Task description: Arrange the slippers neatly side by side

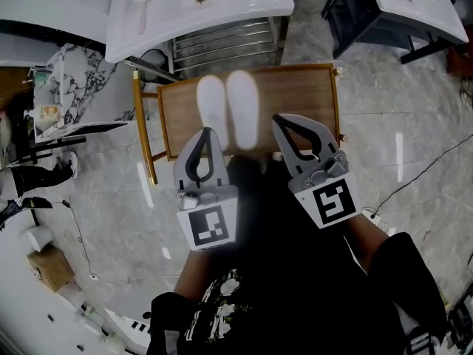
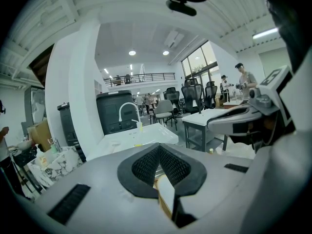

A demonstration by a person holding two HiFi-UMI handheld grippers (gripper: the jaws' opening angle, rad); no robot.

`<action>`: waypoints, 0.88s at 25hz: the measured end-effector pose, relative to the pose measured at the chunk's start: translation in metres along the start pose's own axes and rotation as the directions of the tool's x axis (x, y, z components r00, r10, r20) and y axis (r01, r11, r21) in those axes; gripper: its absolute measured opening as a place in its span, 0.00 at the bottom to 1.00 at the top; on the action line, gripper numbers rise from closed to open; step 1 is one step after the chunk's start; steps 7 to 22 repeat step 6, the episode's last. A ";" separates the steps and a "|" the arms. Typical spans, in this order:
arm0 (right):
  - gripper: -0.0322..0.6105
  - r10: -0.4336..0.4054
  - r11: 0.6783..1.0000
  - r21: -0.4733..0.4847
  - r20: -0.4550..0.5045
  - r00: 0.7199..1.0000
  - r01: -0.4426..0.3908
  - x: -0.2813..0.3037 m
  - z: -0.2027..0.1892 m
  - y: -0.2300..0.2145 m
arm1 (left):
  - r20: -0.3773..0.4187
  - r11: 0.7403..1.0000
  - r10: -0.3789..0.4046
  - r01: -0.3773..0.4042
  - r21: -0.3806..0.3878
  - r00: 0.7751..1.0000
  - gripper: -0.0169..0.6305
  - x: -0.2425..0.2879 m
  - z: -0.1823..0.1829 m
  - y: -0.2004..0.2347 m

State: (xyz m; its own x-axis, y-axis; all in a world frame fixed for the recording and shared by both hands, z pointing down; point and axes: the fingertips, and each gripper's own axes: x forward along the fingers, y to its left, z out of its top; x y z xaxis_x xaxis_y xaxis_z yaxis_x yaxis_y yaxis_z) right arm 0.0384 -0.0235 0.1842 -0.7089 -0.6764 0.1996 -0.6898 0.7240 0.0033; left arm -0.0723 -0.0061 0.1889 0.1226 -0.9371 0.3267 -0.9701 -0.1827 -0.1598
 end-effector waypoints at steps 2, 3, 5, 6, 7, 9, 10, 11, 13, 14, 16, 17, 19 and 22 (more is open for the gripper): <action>0.05 0.000 1.000 -0.001 -0.003 1.000 0.000 -0.003 -0.002 0.000 | 0.001 1.000 -0.006 0.006 0.007 1.000 0.03 0.000 0.001 -0.003; 0.05 0.000 1.000 -0.001 -0.006 1.000 0.000 -0.004 -0.003 -0.001 | 0.001 1.000 -0.008 0.008 0.007 1.000 0.03 0.000 0.001 -0.005; 0.05 -0.001 1.000 0.002 -0.010 1.000 0.001 -0.006 -0.006 -0.001 | 0.002 1.000 -0.009 0.009 0.006 1.000 0.03 0.000 0.001 -0.008; 0.05 -0.001 1.000 0.004 -0.011 1.000 0.001 -0.007 -0.007 -0.001 | 0.002 1.000 -0.010 0.010 0.005 1.000 0.03 0.000 0.001 -0.009; 0.05 -0.001 1.000 0.004 -0.011 1.000 0.001 -0.007 -0.007 -0.001 | 0.002 1.000 -0.010 0.010 0.005 1.000 0.03 0.000 0.001 -0.009; 0.05 -0.001 1.000 0.004 -0.011 1.000 0.001 -0.007 -0.007 -0.001 | 0.002 1.000 -0.010 0.010 0.005 1.000 0.03 0.000 0.001 -0.009; 0.05 -0.001 1.000 0.004 -0.011 1.000 0.001 -0.007 -0.007 -0.001 | 0.002 1.000 -0.010 0.010 0.005 1.000 0.03 0.000 0.001 -0.009; 0.05 -0.001 1.000 0.004 -0.011 1.000 0.001 -0.007 -0.007 -0.001 | 0.002 1.000 -0.010 0.010 0.005 1.000 0.03 0.000 0.001 -0.009; 0.05 -0.001 1.000 0.004 -0.011 1.000 0.001 -0.007 -0.007 -0.001 | 0.002 1.000 -0.010 0.010 0.005 1.000 0.03 0.000 0.001 -0.009; 0.05 -0.001 1.000 0.004 -0.011 1.000 0.001 -0.007 -0.007 -0.001 | 0.002 1.000 -0.010 0.010 0.005 1.000 0.03 0.000 0.001 -0.009; 0.05 -0.001 1.000 0.004 -0.011 1.000 0.001 -0.007 -0.007 -0.001 | 0.002 1.000 -0.010 0.010 0.005 1.000 0.03 0.000 0.001 -0.009; 0.05 -0.001 1.000 0.004 -0.011 1.000 0.001 -0.007 -0.007 -0.001 | 0.002 1.000 -0.010 0.010 0.005 1.000 0.03 0.000 0.001 -0.009; 0.05 -0.001 1.000 0.004 -0.011 1.000 0.001 -0.007 -0.007 -0.001 | 0.002 1.000 -0.010 0.010 0.005 1.000 0.03 0.000 0.001 -0.009; 0.05 -0.001 1.000 0.004 -0.011 1.000 0.001 -0.007 -0.007 -0.001 | 0.002 1.000 -0.010 0.010 0.005 1.000 0.03 0.000 0.001 -0.009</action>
